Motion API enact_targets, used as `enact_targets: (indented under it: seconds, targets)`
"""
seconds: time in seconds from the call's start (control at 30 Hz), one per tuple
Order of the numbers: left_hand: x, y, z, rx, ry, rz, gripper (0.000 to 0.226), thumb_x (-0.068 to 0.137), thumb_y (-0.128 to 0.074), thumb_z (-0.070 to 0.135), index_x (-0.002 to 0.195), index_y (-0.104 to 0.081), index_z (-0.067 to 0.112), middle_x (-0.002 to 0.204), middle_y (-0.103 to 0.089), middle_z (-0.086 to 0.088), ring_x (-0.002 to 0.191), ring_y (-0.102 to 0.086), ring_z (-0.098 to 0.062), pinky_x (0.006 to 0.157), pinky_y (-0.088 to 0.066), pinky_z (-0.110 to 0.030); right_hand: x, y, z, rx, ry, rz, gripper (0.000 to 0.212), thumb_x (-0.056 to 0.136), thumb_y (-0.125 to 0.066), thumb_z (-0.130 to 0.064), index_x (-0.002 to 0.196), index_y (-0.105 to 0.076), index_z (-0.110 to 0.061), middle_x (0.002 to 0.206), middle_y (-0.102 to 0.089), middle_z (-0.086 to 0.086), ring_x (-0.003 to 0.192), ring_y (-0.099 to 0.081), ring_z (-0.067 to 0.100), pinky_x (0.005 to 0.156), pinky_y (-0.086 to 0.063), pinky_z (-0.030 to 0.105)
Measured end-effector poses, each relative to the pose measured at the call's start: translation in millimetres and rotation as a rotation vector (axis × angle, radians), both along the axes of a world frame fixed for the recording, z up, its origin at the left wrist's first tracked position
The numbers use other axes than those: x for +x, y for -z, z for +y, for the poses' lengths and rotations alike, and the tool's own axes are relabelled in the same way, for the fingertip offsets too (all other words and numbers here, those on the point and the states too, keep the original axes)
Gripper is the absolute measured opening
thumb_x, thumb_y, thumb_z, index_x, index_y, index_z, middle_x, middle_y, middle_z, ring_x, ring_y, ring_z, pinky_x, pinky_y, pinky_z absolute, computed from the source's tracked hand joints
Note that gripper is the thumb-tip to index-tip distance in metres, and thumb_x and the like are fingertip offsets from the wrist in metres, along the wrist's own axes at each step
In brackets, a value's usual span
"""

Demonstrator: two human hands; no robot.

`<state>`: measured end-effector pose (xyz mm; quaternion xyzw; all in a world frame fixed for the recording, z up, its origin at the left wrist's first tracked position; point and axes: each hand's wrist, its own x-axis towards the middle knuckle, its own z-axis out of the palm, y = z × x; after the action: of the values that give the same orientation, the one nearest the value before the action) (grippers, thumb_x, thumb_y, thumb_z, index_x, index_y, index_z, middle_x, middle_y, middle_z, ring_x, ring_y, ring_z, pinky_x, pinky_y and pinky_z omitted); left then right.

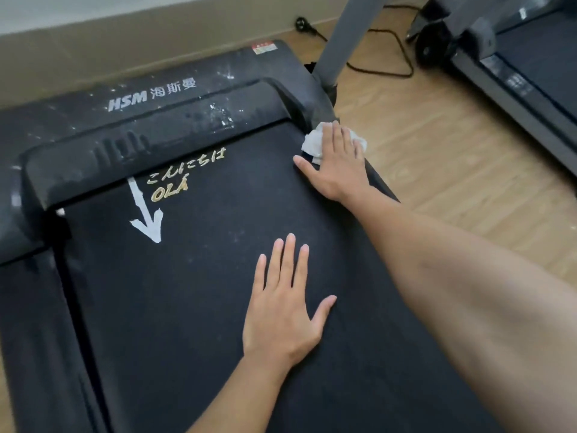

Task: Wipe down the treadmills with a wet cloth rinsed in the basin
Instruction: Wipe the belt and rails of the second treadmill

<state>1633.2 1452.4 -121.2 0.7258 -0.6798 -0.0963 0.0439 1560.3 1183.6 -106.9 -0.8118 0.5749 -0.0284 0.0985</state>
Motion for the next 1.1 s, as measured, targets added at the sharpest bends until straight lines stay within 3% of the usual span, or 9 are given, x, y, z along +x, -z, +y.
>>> enact_targets:
  seconds: [0.17, 0.43, 0.6, 0.73, 0.87, 1.1]
  targets:
    - [-2, -5, -1, 0.04, 0.002, 0.005, 0.087, 0.102, -0.023, 0.071, 0.166, 0.001, 0.017, 0.173, 0.015, -0.006, 0.16, 0.015, -0.022, 0.13, -0.011, -0.05, -19, -4, 6, 0.009, -0.053, 0.006, 0.098, 0.098, -0.023, -0.078, 0.169, 0.001, -0.014, 0.177, -0.002, 0.007, 0.164, 0.002, 0.022, 0.132, -0.005, 0.047]
    - [0, -10, -2, 0.091, -0.003, 0.032, 0.088, 0.102, -0.025, 0.07, 0.166, 0.002, 0.015, 0.173, 0.016, -0.007, 0.16, 0.014, -0.024, 0.128, -0.014, -0.051, -134, -23, 162, 0.228, 0.011, 0.154, 0.108, 0.088, -0.018, -0.091, 0.165, 0.022, -0.026, 0.172, 0.029, -0.005, 0.157, 0.031, 0.011, 0.132, 0.002, 0.049]
    - [0, -9, -1, 0.096, 0.005, 0.005, 0.088, 0.101, -0.022, 0.071, 0.166, 0.003, 0.016, 0.172, 0.019, -0.007, 0.159, 0.017, -0.023, 0.129, -0.011, -0.051, -27, -18, 54, 0.204, 0.099, 0.011, 0.121, 0.083, -0.025, -0.097, 0.167, 0.013, -0.019, 0.175, 0.019, 0.008, 0.161, 0.022, 0.023, 0.13, 0.007, 0.053]
    - [0, -5, -2, 0.081, 0.008, -0.019, 0.087, 0.101, -0.018, 0.07, 0.166, 0.005, 0.016, 0.172, 0.02, -0.006, 0.159, 0.018, -0.023, 0.129, -0.009, -0.05, 47, -17, 4, 0.167, 0.225, -0.011, 0.119, 0.088, -0.02, -0.093, 0.167, 0.007, -0.008, 0.176, 0.009, 0.015, 0.162, 0.014, 0.029, 0.13, 0.005, 0.051]
    - [-2, -5, 0, 0.053, 0.003, -0.018, 0.086, 0.102, -0.02, 0.069, 0.166, 0.002, 0.016, 0.173, 0.017, -0.006, 0.159, 0.017, -0.022, 0.129, -0.009, -0.05, -25, -5, 63, 0.067, 0.146, -0.01, 0.107, 0.092, -0.02, -0.088, 0.169, 0.004, -0.018, 0.178, 0.003, 0.006, 0.163, 0.009, 0.025, 0.131, -0.001, 0.048]
    - [-2, -5, 3, 0.015, -0.011, -0.027, 0.085, 0.102, -0.021, 0.068, 0.167, -0.003, 0.015, 0.173, 0.014, -0.006, 0.16, 0.014, -0.022, 0.129, -0.008, -0.05, -185, -16, 258, 0.227, 0.273, 0.2, 0.118, 0.086, -0.02, -0.092, 0.166, 0.016, -0.013, 0.175, 0.019, 0.009, 0.161, 0.023, 0.026, 0.132, -0.001, 0.051]
